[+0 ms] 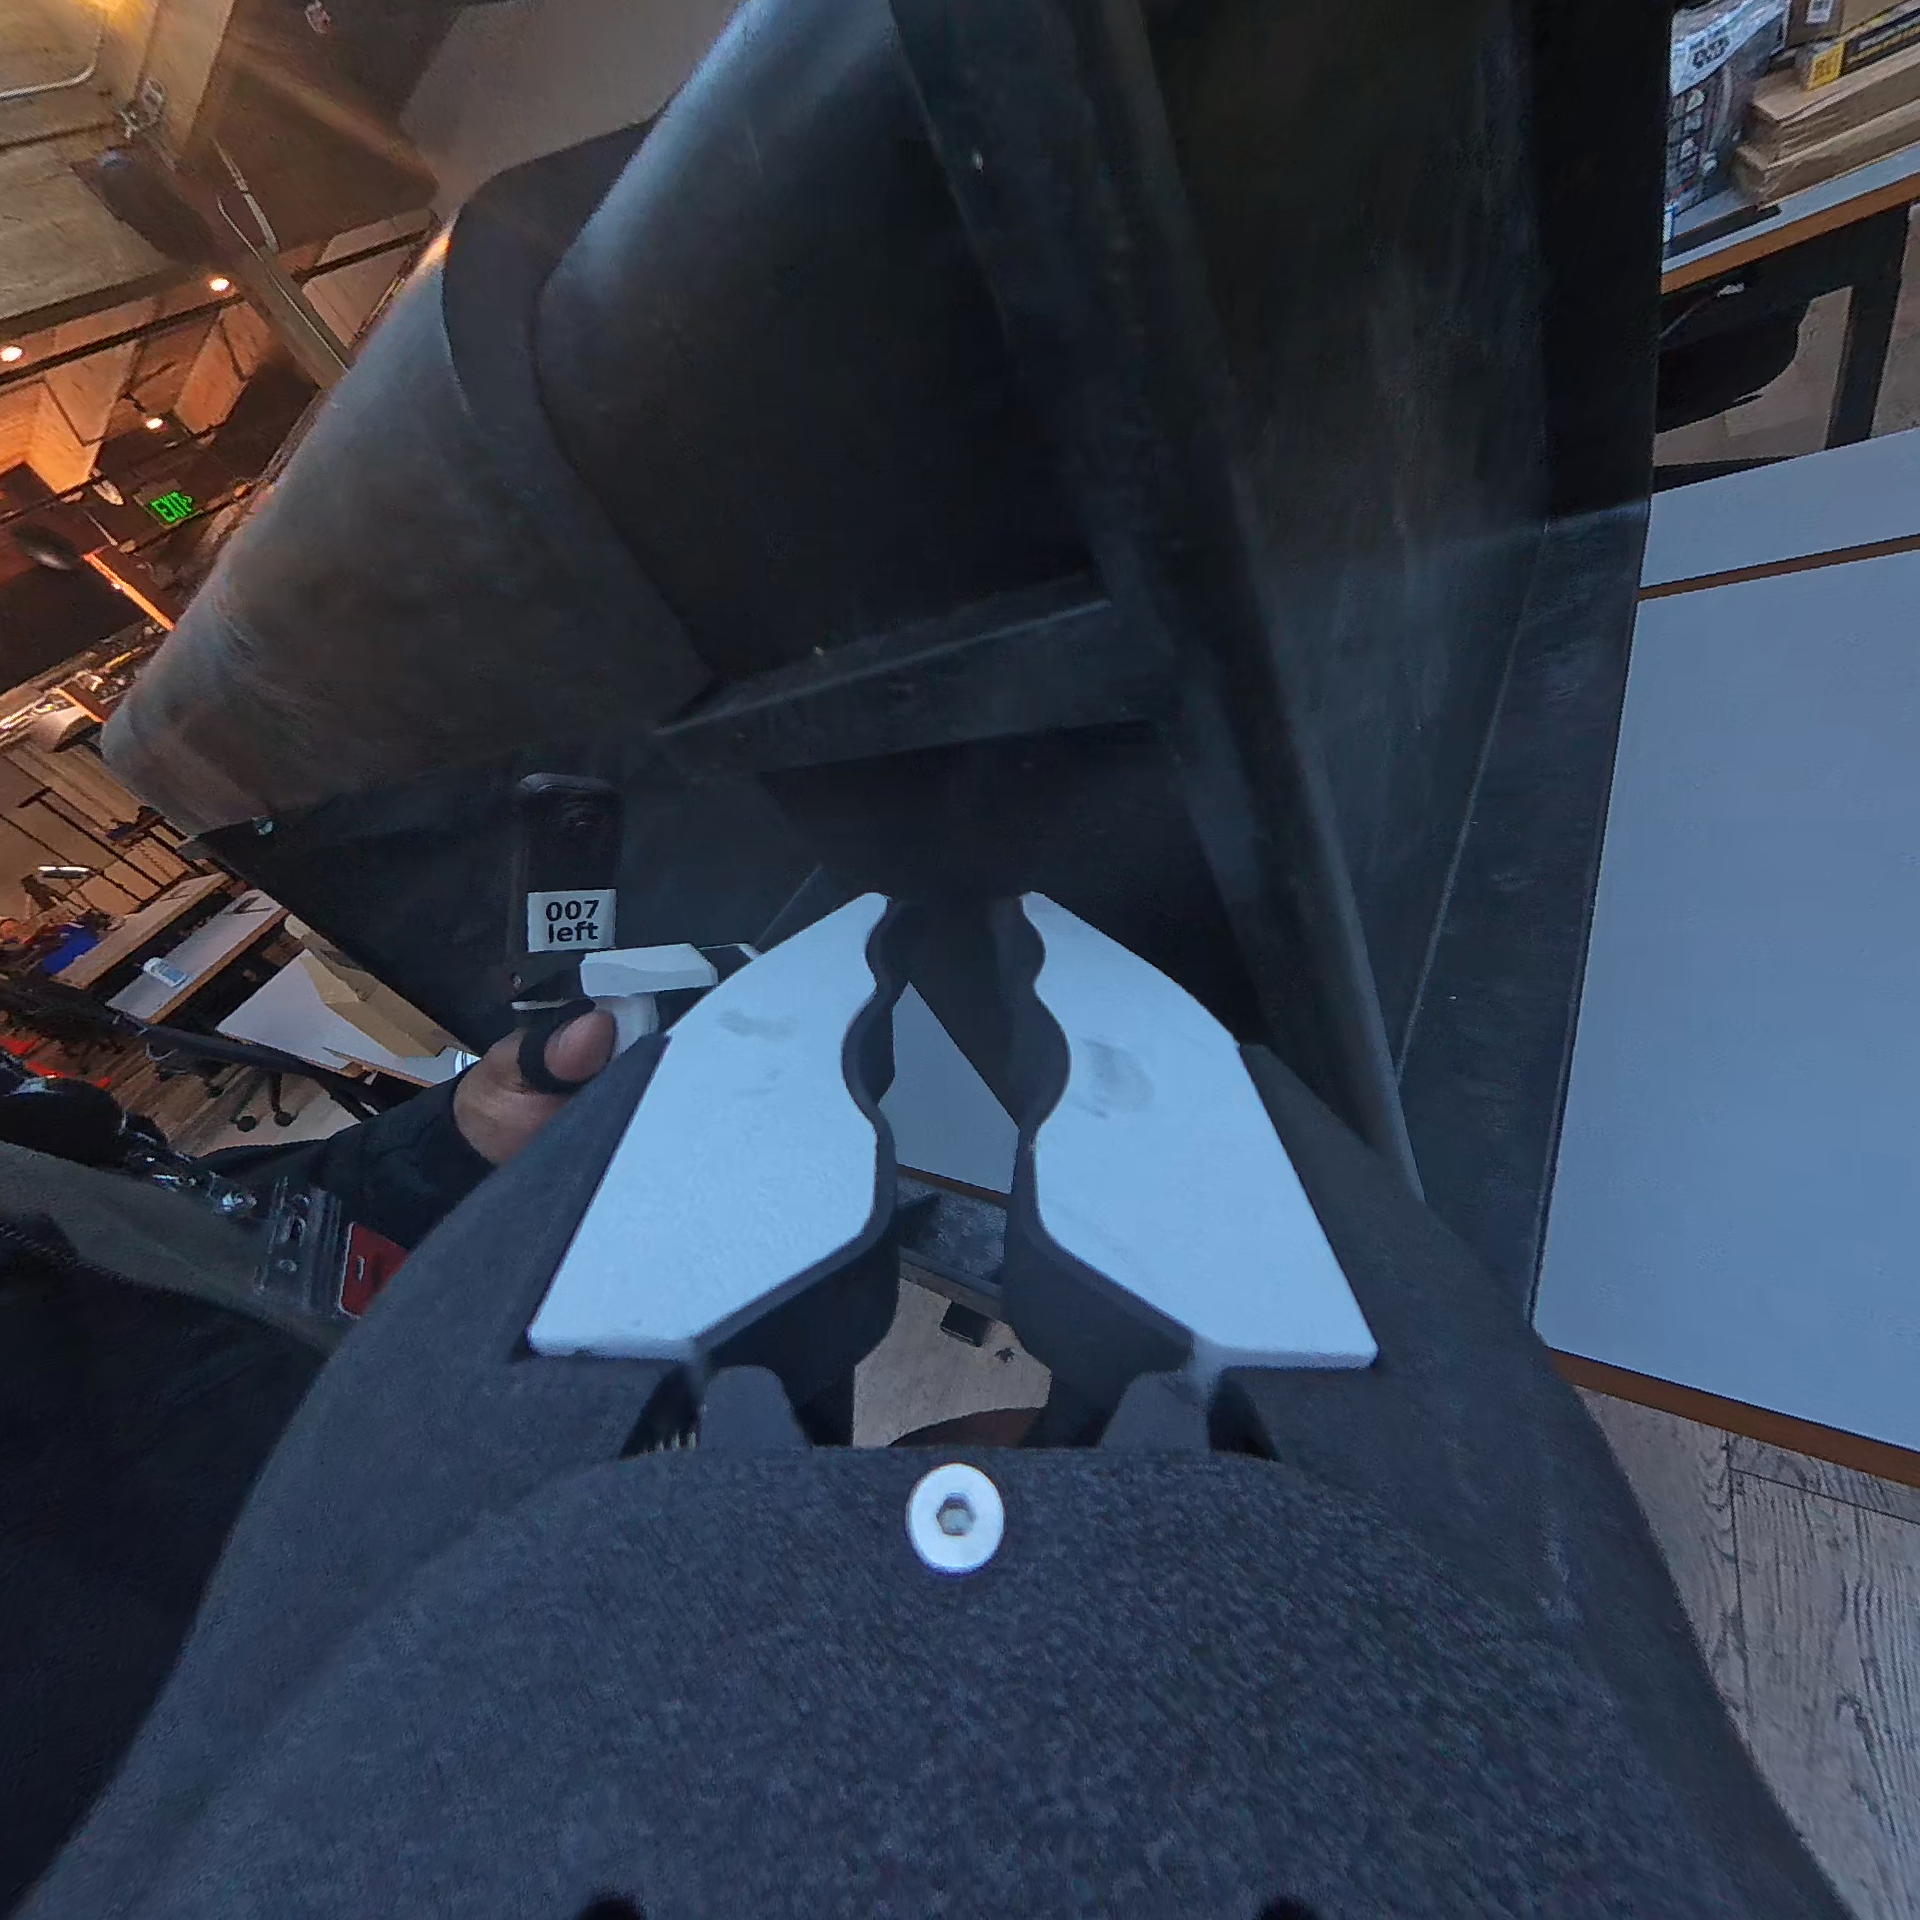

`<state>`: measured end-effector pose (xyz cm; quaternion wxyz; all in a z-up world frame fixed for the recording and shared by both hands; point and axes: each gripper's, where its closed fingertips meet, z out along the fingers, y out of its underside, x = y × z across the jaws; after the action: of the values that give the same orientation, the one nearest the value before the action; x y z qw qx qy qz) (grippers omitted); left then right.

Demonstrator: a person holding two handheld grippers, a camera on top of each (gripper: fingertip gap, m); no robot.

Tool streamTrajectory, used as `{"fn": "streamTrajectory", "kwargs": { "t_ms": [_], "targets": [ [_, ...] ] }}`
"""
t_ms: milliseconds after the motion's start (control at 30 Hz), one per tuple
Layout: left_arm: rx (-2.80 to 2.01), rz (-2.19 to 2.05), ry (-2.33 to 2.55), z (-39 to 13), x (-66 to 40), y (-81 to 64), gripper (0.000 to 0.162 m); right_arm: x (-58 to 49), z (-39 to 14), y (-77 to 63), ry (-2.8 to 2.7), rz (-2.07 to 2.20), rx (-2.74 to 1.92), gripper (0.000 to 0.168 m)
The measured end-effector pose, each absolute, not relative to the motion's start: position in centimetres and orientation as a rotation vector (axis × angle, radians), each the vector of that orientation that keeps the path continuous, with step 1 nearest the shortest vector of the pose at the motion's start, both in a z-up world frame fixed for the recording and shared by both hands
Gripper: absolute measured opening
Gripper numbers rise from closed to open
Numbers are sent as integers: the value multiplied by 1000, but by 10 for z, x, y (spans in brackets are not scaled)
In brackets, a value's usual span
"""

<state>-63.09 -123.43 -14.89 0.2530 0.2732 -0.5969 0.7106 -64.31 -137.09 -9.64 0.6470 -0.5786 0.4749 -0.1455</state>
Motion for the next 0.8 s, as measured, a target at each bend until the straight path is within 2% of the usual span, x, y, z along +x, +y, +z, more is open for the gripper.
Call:
{"fn": "streamTrajectory", "kwargs": {
  "t_ms": [400,600,800],
  "targets": [
    [739,1933,-1627,-160,-641,-1240,15,-647,-97,-1390,1134,-386,-1348,37],
    [728,1938,-1629,-161,-647,-1243,15,-648,-87,-1394,1090,-418,-1419,30],
    [726,1934,-1627,-162,-648,-1246,15,-648,-87,-1388,1077,-436,-1493,37]
  ]
}}
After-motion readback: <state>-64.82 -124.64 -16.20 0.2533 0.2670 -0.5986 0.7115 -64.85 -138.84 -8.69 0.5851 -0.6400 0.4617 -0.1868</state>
